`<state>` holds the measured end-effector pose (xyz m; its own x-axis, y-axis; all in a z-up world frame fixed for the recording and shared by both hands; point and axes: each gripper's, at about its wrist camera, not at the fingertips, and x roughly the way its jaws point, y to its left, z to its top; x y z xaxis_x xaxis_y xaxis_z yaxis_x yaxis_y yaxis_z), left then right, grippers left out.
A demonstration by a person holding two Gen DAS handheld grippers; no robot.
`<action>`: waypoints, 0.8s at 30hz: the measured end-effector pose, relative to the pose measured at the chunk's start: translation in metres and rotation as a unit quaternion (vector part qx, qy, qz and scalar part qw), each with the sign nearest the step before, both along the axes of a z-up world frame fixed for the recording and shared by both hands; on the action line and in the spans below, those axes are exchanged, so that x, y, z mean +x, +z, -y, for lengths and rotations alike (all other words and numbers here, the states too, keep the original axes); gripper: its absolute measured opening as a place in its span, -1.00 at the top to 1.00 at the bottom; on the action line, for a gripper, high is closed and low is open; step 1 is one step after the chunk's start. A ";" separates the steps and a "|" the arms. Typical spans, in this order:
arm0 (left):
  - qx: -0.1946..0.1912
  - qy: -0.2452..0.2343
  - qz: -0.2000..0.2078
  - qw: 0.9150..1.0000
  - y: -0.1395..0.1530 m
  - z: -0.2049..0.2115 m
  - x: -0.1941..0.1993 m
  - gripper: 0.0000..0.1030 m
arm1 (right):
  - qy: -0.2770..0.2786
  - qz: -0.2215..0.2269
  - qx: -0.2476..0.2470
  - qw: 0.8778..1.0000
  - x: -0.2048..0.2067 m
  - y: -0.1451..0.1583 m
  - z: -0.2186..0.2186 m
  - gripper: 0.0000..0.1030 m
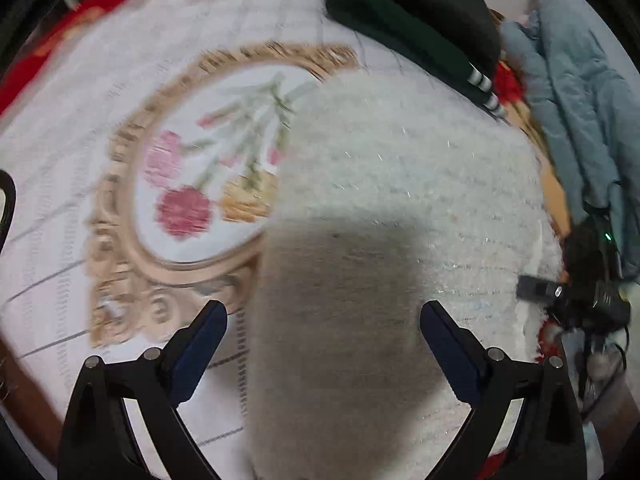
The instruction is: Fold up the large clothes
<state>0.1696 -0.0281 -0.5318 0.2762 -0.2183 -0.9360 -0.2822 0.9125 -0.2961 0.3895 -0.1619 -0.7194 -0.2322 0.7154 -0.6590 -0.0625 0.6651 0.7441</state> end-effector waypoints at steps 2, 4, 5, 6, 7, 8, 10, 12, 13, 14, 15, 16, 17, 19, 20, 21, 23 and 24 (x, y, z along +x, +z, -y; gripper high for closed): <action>-0.033 -0.010 0.002 0.999 -0.011 -0.001 0.008 -0.92 | -0.001 -0.030 0.035 0.999 0.005 -0.008 0.000 -1.00; -0.055 -0.016 0.011 0.998 -0.015 -0.002 0.016 -0.94 | 0.005 -0.050 0.039 0.998 0.008 -0.015 -0.007 -1.00; -0.056 -0.022 0.017 0.998 -0.015 -0.002 0.021 -0.94 | 0.010 -0.050 0.030 0.998 0.010 -0.018 -0.012 -1.00; -0.057 -0.026 0.022 0.998 -0.014 -0.002 0.024 -0.92 | 0.015 -0.050 0.022 0.998 0.010 -0.018 -0.016 -1.00; -0.055 -0.032 0.029 0.998 -0.012 -0.002 0.027 -0.91 | 0.018 -0.051 0.015 0.998 0.009 -0.015 -0.017 -1.00; -0.052 -0.036 0.036 0.997 -0.010 -0.001 0.028 -0.90 | 0.019 -0.049 0.010 0.999 0.010 -0.014 -0.022 -1.00; -0.042 -0.045 0.055 0.997 -0.002 -0.001 0.031 -0.88 | 0.004 -0.049 0.017 0.999 0.008 -0.006 -0.023 -0.56; -0.035 -0.055 0.068 0.996 0.006 -0.001 0.036 -0.86 | -0.021 -0.055 0.024 0.998 0.001 0.006 -0.020 -0.09; -0.037 -0.057 0.072 0.995 0.010 -0.003 0.039 -0.86 | -0.030 -0.053 0.027 0.998 -0.002 0.011 -0.020 -0.03; -0.042 -0.058 0.076 0.995 0.011 -0.008 0.044 -0.85 | -0.040 -0.053 0.029 0.997 -0.005 0.016 -0.021 0.06; -0.047 -0.059 0.079 0.994 0.013 -0.011 0.047 -0.85 | -0.055 -0.057 0.035 0.996 -0.007 0.021 -0.023 0.10; -0.051 -0.060 0.082 0.994 0.015 -0.016 0.048 -0.85 | -0.066 -0.057 0.039 0.995 -0.009 0.028 -0.022 0.13; -0.055 -0.066 0.082 0.993 0.017 -0.021 0.051 -0.85 | -0.078 -0.055 0.040 0.995 -0.011 0.033 -0.028 0.16; -0.053 -0.083 0.078 0.992 0.019 -0.026 0.058 -0.85 | -0.105 -0.056 0.044 0.992 -0.015 0.044 -0.034 0.19; -0.056 -0.092 0.076 0.991 0.023 -0.030 0.063 -0.85 | -0.113 -0.051 0.043 0.991 -0.018 0.050 -0.031 0.20; -0.060 -0.098 0.075 0.990 0.026 -0.033 0.066 -0.85 | -0.120 -0.048 0.046 0.991 -0.017 0.053 -0.036 0.28; -0.063 -0.119 0.078 0.988 0.040 -0.038 0.074 -0.85 | -0.141 -0.048 0.065 0.987 -0.020 0.069 -0.038 0.29; -0.062 -0.128 0.079 0.987 0.046 -0.038 0.078 -0.85 | -0.146 -0.038 0.062 0.987 -0.019 0.081 -0.042 0.29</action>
